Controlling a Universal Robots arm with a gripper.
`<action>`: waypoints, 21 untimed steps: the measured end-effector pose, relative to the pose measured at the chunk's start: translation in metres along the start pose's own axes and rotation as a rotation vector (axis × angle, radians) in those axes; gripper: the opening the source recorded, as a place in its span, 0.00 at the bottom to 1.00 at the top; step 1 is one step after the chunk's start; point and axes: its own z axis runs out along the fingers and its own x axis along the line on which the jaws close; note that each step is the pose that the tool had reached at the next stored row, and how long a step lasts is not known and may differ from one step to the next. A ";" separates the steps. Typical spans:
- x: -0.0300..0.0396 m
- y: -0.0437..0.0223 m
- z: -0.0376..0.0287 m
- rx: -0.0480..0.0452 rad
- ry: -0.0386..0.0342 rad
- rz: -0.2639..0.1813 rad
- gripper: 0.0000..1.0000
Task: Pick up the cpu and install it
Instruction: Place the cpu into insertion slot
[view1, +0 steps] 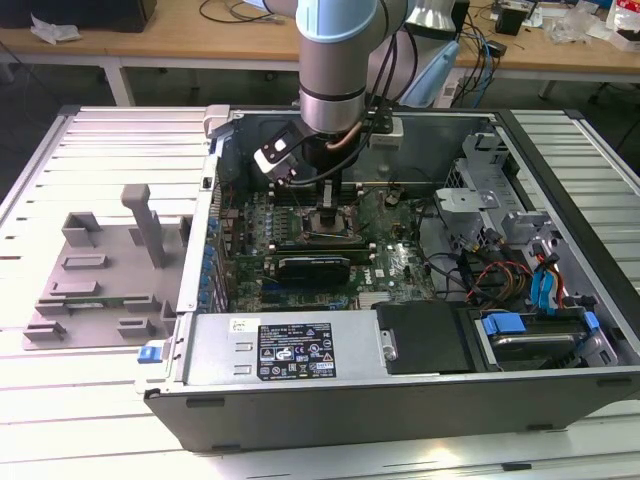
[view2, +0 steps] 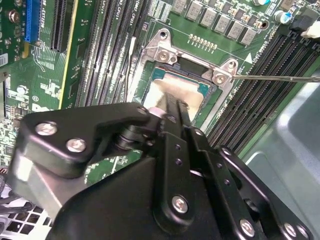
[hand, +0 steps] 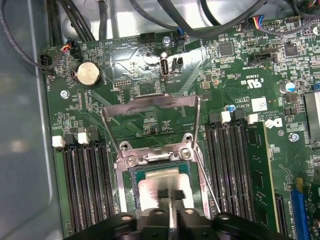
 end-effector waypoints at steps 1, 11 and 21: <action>0.0000 0.0000 0.0000 0.0001 0.0000 0.000 0.24; -0.0006 0.0001 0.0000 0.0000 0.0000 0.000 0.50; 0.0000 0.0024 0.0007 -0.0002 0.0057 -0.083 0.57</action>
